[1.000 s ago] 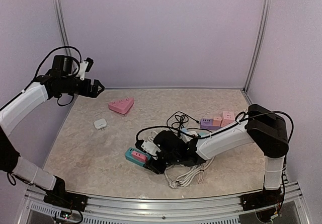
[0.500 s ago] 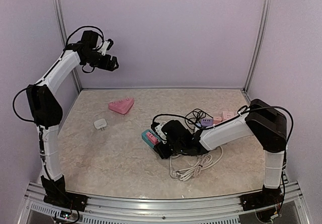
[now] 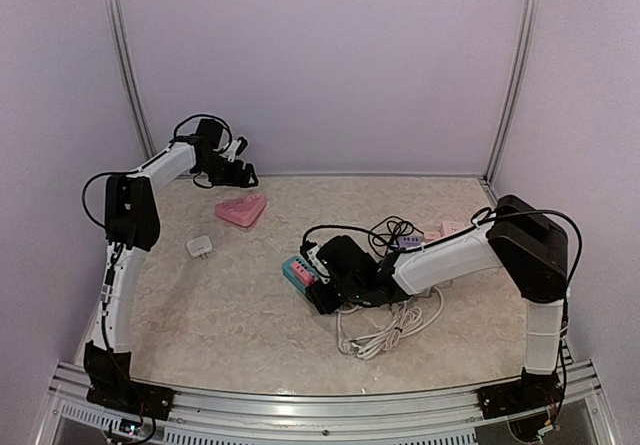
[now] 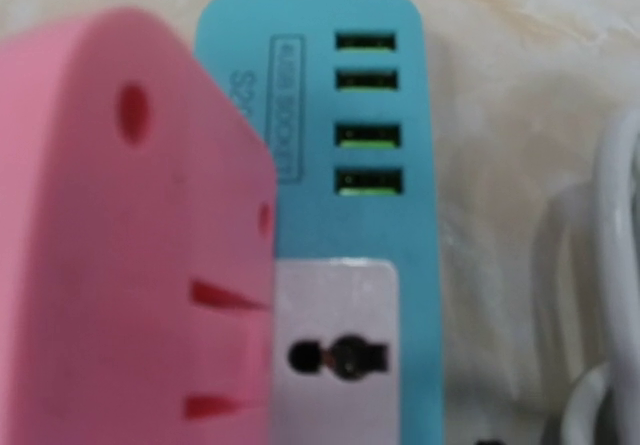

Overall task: Insert the plug
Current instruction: Move the socket to the center of the board.

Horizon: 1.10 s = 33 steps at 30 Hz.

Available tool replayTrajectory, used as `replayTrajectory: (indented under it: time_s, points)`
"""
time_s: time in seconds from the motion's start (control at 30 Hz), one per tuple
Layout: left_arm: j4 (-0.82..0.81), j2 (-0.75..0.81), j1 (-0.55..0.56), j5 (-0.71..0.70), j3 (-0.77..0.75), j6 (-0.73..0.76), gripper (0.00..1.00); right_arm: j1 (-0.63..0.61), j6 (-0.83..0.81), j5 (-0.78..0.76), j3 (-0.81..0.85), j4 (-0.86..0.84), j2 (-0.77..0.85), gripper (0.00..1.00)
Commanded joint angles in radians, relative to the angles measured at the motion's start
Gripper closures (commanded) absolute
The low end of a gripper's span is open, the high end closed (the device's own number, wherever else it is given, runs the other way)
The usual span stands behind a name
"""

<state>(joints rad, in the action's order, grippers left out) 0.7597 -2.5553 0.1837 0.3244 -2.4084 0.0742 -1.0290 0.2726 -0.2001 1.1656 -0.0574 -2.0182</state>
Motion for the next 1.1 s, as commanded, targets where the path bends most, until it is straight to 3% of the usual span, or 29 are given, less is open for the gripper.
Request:
replayTrajectory:
  time_s: [0.0, 0.33, 0.7, 0.87, 1.07]
  points:
    - [-0.077, -0.027, 0.008, -0.001, 0.038, -0.049, 0.13, 0.017, 0.041, -0.035, -0.015, 0.067, 0.01, 0.36]
    - [0.049, -0.004, 0.065, -0.076, 0.144, 0.053, 0.15, 0.005, 0.042, -0.056, -0.017, 0.076, 0.029, 0.36]
    - [0.01, 0.199, 0.149, -0.042, 0.601, 0.064, 0.35, -0.014, 0.026, -0.118, -0.09, 0.072, 0.151, 0.36]
    - [-0.118, 0.363, 0.179, -0.059, 0.905, 0.053, 0.37, -0.016, 0.024, -0.123, -0.127, 0.06, 0.185, 0.36]
    - [-0.184, 0.505, 0.238, -0.024, 1.119, 0.032, 0.38, -0.02, 0.014, -0.087, -0.157, 0.019, 0.17, 0.33]
